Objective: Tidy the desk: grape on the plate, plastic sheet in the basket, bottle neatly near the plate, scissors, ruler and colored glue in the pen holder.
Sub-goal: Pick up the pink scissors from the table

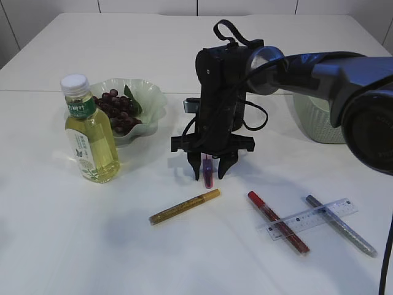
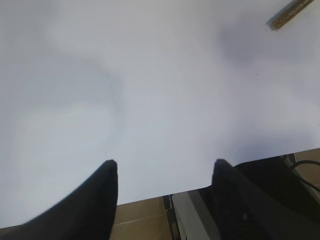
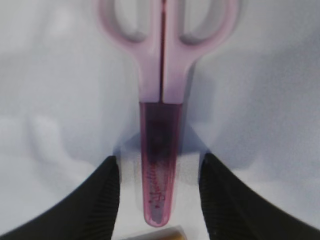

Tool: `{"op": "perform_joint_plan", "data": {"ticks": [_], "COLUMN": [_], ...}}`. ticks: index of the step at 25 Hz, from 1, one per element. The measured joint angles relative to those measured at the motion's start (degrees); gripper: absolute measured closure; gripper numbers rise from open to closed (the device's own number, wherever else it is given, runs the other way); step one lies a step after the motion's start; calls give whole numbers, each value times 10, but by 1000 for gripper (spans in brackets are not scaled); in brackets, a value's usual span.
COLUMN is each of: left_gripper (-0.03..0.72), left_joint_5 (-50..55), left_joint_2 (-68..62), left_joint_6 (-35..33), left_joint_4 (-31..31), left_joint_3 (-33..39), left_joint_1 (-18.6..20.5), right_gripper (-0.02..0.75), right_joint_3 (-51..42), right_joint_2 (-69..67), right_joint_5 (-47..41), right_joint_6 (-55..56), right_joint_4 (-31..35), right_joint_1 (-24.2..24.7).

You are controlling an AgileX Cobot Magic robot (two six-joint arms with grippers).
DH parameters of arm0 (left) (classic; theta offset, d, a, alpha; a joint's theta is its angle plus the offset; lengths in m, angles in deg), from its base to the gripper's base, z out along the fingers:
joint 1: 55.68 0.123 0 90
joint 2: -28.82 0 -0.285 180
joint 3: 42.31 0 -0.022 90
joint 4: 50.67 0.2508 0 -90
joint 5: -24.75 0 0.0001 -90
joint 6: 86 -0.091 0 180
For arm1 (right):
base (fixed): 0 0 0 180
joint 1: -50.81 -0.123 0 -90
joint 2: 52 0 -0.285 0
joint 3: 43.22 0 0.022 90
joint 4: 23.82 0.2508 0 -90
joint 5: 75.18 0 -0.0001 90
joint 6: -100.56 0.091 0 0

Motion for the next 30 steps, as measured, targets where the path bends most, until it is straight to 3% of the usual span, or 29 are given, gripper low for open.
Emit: {"op": "perform_joint_plan", "data": {"ticks": [30], "left_gripper": [253], "left_joint_5": [1], "left_joint_2": [0], "left_joint_6": [0], "left_joint_4": [-6], "left_joint_3": [0], "left_joint_1": [0], "right_gripper": [320], "right_joint_3": [0], "right_joint_2": [0], "right_joint_5": [0], "right_joint_6": [-33], "right_joint_4": [28], "right_joint_1": [0]}}
